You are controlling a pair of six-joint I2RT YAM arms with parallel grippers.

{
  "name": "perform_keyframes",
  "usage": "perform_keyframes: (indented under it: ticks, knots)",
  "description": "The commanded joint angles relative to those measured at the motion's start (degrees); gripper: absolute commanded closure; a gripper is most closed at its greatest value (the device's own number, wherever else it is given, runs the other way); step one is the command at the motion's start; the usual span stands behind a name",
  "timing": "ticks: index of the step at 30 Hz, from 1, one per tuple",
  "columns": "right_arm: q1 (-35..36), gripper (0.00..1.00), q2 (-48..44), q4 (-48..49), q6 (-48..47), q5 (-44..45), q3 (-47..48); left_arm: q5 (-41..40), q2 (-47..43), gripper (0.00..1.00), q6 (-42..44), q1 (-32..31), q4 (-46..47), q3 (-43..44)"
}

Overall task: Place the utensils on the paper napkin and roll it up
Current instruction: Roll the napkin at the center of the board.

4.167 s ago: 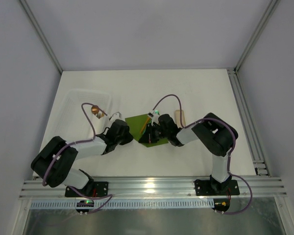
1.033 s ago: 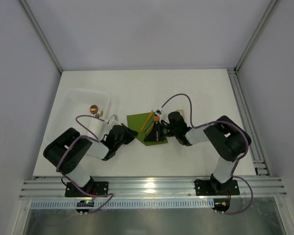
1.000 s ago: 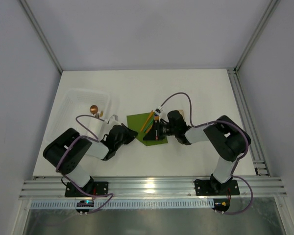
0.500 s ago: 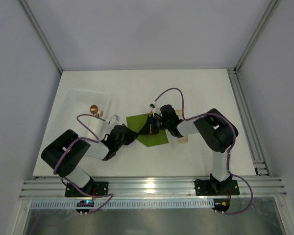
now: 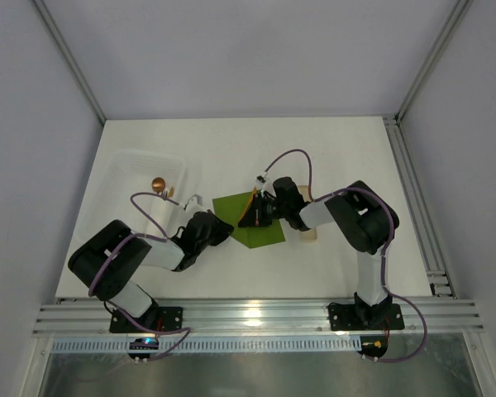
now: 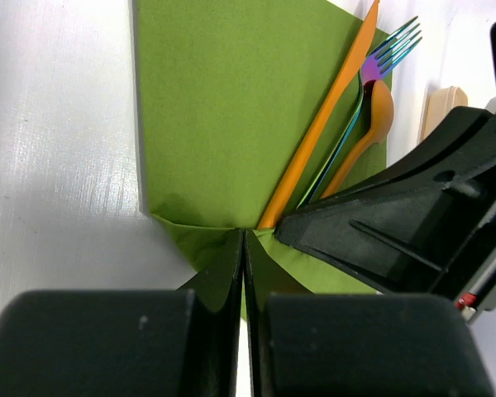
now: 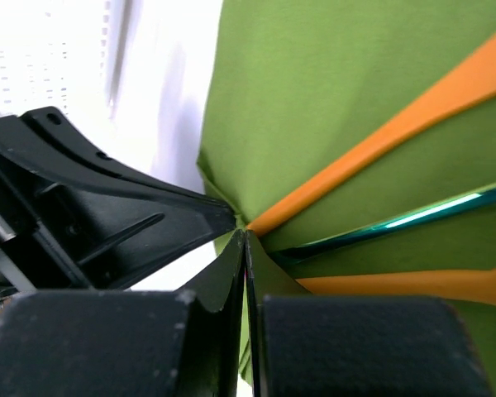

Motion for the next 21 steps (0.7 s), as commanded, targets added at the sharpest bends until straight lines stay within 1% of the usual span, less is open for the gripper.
perform_keyframes:
  ticks: [1, 9, 17, 21]
  knots:
    - [-0.5, 0.96, 1.1, 1.2, -1.5, 1.0, 1.9, -1.6, -1.1, 1.00, 2.2, -0.6, -3.1, 0.3]
    - [-1.8, 0.96, 3.6, 3.4, -0.7, 0.5, 1.7, -2.2, -2.7, 1.00, 4.4, -1.6, -4.1, 0.5]
    - [-1.8, 0.96, 2.6, 3.1, -0.7, -0.2, 1.5, -3.5, -6.8, 1.00, 8.0, -4.5, -6.3, 1.6]
    - [-1.8, 0.97, 2.4, 2.8, -0.7, -0.5, 1.4, -2.4, -8.1, 1.00, 9.2, -5.4, -6.3, 2.1]
